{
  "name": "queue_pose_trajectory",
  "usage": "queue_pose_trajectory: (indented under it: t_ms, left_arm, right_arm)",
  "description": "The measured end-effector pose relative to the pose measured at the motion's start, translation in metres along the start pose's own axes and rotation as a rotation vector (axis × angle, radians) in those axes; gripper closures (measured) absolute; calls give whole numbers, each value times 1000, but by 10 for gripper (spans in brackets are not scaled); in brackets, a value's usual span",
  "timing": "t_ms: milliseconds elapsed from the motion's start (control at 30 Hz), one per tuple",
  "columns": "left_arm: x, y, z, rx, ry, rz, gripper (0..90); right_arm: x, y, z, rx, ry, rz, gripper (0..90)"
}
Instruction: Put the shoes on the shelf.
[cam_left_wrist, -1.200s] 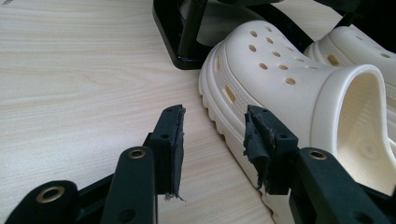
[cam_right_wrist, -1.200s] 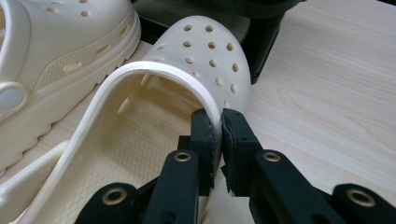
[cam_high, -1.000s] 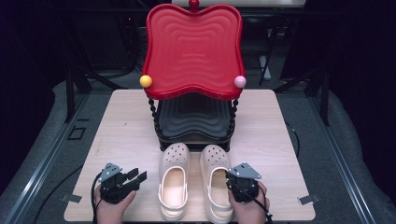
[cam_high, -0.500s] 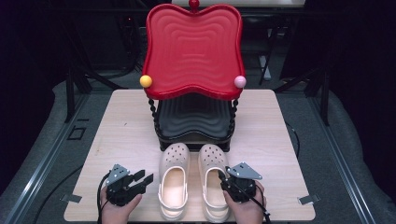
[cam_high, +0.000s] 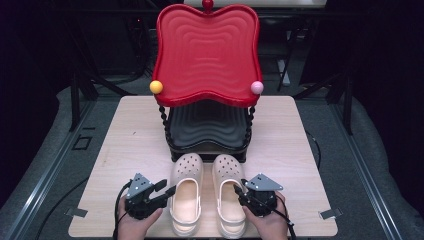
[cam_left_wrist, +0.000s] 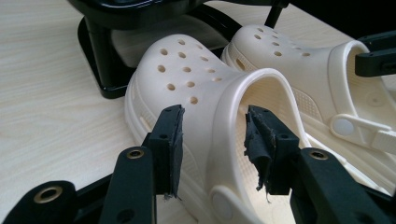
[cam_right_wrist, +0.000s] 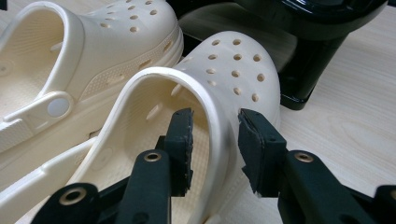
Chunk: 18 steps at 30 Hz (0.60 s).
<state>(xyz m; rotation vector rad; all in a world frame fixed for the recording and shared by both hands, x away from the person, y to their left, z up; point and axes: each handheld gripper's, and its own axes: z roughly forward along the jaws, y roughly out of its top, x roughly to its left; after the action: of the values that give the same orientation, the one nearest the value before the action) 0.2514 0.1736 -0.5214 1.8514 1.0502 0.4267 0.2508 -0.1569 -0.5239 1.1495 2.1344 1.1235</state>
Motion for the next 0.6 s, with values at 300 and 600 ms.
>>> queue_pose_trajectory:
  t_ms: [300, 600]
  left_arm:
    - [-9, 1, 21, 40, 41, 56, 556]
    - [-14, 7, 33, 48, 94, 68, 592]
  right_arm:
    - [-1, 2, 4, 24, -10, -19, 670]
    - [-2, 3, 7, 23, -25, -7, 710]
